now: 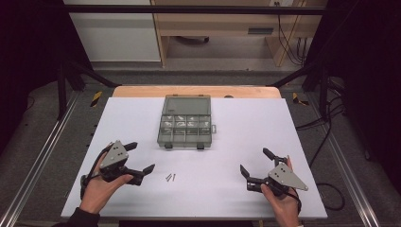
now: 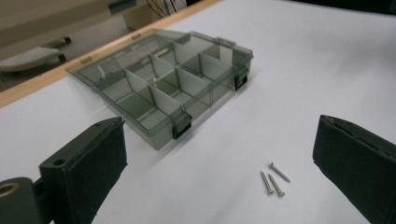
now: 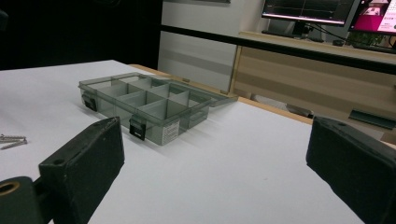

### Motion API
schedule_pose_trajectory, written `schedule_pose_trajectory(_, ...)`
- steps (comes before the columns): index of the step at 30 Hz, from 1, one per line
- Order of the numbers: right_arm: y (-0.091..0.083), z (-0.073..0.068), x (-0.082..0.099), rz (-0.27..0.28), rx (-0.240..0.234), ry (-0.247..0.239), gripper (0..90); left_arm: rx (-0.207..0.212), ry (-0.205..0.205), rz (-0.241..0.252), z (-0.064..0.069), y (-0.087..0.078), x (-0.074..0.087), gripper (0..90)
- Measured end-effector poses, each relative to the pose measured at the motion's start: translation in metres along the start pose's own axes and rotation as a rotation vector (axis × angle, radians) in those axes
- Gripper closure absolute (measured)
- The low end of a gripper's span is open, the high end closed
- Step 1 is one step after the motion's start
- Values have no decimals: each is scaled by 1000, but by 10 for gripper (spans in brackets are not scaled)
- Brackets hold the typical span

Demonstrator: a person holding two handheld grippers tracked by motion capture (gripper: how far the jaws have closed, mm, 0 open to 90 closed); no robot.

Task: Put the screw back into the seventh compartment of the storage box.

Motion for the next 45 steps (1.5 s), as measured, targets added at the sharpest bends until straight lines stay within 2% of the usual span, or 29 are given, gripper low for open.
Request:
schedule_pose_trajectory(10, -1, 3, -1, 8, 8, 8, 43, 105, 49, -121, 13, 21, -1, 21)
schedule_pose_trajectory(15, -1, 4, 0, 5, 7, 12, 44, 110, 36, -166, 14, 25, 1, 23)
schedule_pose_trajectory(17, -1, 4, 0, 4, 5, 13, 47, 127, 33, -184, 15, 26, 3, 24)
schedule_pose_trajectory(26, 1, 2, 1, -2, 4, 13, 43, 171, 64, -247, 19, 31, 4, 26)
schedule_pose_trajectory(29, 1, 2, 2, -6, 5, 28, 36, 186, 82, -282, 19, 33, 2, 31)
schedule_pose_trajectory(36, 1, 0, 0, 1, 0, 14, 37, 223, 113, -357, 19, 39, -3, 43)
schedule_pose_trajectory(37, 1, -1, 0, 0, 2, 18, 37, 229, 102, -356, 20, 41, -3, 48)
schedule_pose_trajectory(38, 1, -1, -1, 2, 2, 15, 38, 232, 115, -372, 19, 42, -2, 49)
schedule_pose_trajectory(45, 0, -3, -2, 3, -8, 25, 35, 252, 111, -446, 21, 53, 4, 48)
Point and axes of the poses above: each handheld gripper's, and its own axes: y roughly forward along the jaws, x roughly out of its underside, z roughly to its right, the point moved 8 cm from there along y, roughly forward along the jaws, and after that the axes turned 8 degrees about y, right-handed, at the moved point
